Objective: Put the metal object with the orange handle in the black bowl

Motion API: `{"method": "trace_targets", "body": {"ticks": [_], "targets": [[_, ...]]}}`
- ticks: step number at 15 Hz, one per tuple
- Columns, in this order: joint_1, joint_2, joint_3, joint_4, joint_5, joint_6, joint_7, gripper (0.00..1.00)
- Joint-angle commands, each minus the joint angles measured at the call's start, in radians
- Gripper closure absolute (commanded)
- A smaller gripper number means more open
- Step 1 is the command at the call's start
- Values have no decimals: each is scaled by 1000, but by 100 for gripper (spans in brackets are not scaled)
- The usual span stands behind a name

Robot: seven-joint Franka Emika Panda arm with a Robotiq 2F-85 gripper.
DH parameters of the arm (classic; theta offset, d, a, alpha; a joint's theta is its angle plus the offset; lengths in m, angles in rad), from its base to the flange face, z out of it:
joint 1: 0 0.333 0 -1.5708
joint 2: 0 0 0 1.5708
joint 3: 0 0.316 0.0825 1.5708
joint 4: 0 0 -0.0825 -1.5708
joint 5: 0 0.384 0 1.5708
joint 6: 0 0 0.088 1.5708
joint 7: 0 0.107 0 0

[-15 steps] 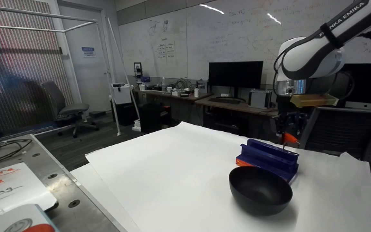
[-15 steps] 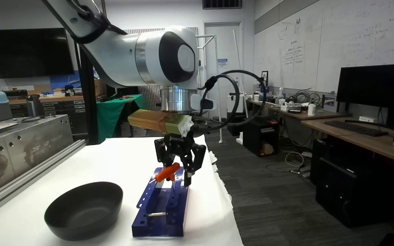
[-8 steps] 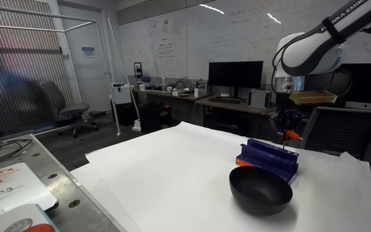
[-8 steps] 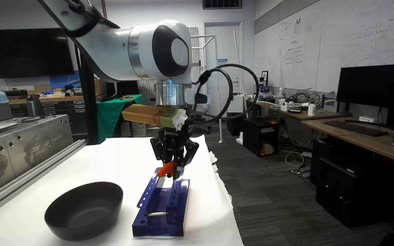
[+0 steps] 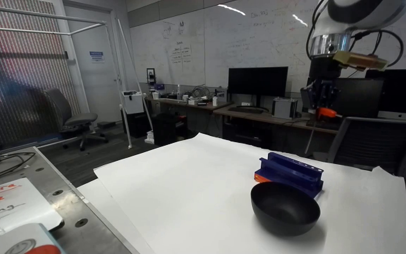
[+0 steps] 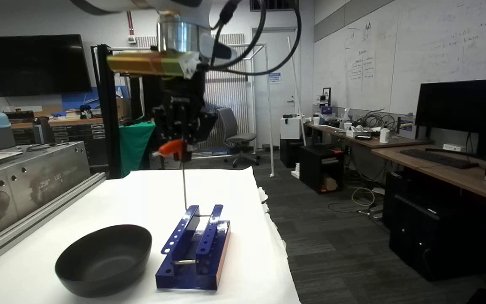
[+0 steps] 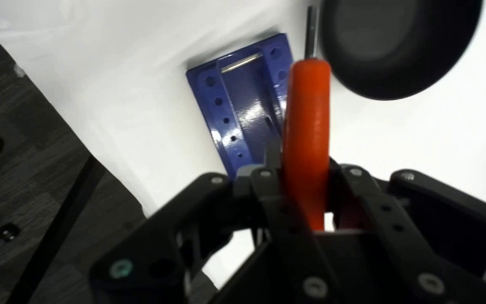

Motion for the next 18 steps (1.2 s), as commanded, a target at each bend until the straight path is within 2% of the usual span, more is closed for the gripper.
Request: {"method": "trace_targets", "body": {"ticks": [1,4,7,13,18], "targets": [[18,-86,-5,33,150,-95,-77,95],[20,-78,-30,30,324,-129,-127,95],[11,-34,-46,-9,439,-118,-162,95],[-8,122,-48,-82,537,-109,-246,95],[-6,190,-24,-127,582,-59,-293,95]]}}
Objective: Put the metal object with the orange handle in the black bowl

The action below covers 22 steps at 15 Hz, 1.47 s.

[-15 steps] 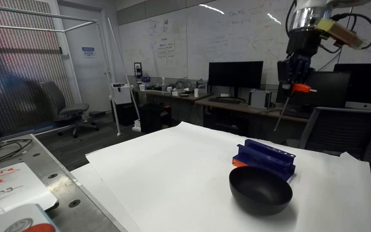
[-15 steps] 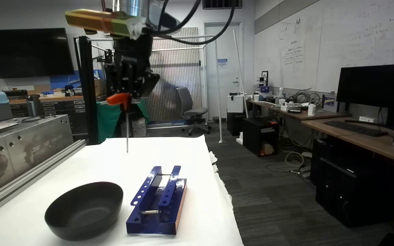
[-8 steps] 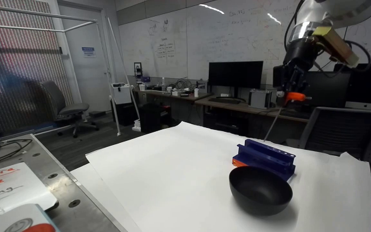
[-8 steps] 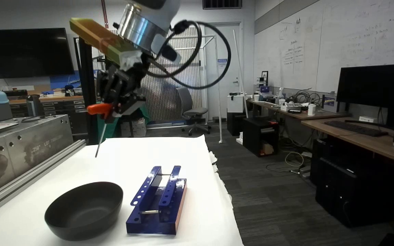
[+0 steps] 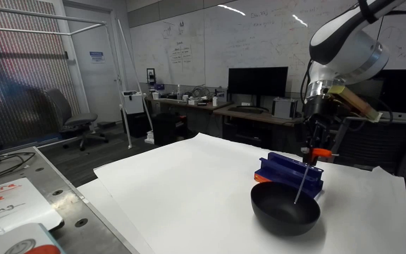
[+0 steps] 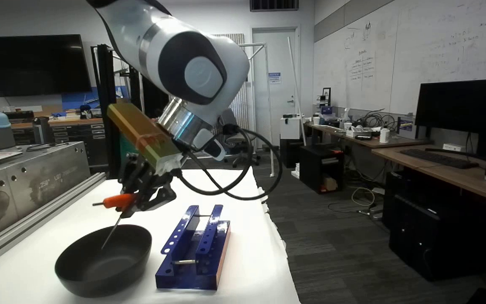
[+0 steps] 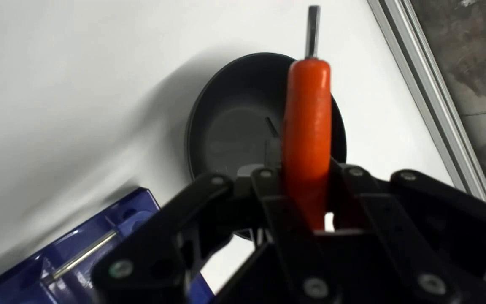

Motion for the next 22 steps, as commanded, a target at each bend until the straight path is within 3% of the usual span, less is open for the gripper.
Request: {"method": "trace_targets", "body": {"ticks": [1,4,6,7,8,10,13,14,22], "targets": [[-1,19,26,-31,54,56,-39,95],[9,29,49,-66,64,148,-51,94],[16,40,64,-85,62,207,-51,56],[19,47,72,-93,62,234,-51,50],[21,53,80,-97,57,247,-49,50],[23,58,91,-104,56,274,-48,26],[21,33,97,-107,50,296,-46,4],[22,5,97,-109,35,305,-42,0],[35,-316,102,-118,-133,364,37,0]]}}
